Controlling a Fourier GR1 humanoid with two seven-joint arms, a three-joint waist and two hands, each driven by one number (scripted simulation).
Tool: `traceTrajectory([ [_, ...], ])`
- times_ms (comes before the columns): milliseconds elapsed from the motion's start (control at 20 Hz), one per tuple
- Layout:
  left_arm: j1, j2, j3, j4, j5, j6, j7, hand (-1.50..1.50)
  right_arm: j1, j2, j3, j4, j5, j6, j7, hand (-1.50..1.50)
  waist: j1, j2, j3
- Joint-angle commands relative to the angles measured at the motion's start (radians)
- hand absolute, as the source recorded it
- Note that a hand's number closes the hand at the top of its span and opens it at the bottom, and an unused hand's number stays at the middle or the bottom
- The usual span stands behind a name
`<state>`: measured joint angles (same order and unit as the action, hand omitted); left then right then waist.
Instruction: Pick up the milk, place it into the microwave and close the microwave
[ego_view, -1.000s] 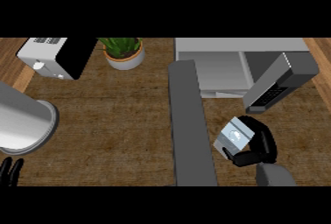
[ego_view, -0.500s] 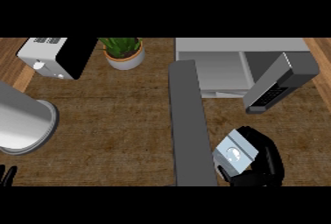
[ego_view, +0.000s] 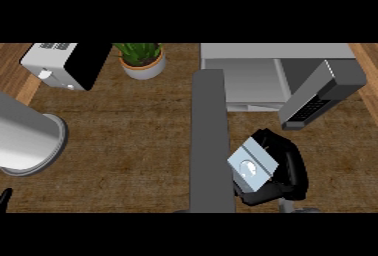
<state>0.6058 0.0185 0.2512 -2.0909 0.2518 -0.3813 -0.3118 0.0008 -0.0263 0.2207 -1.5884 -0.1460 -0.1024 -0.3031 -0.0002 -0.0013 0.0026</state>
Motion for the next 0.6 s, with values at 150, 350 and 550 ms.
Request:
traceTrajectory([
  [150,-0.015,0.028,0.065,0.079,0.006,-0.052,-0.050,-1.50,-0.186,0.024,0.075,0.156,0.069,-0.276,-0.011,1.50,0.016,0.002,-0.003],
  [350,0.022,0.008,0.053,0.029,-0.005,-0.056,-0.035,-1.50,-0.295,0.023,-0.009,0.286,0.068,-0.331,0.026,1.50,0.023,0.003,-0.002],
  [550,-0.024,-0.008,0.027,0.067,-0.034,-0.053,-0.029,-1.50,-0.402,0.023,-0.162,0.522,0.042,-0.254,-0.054,1.50,0.020,0.006,-0.002],
])
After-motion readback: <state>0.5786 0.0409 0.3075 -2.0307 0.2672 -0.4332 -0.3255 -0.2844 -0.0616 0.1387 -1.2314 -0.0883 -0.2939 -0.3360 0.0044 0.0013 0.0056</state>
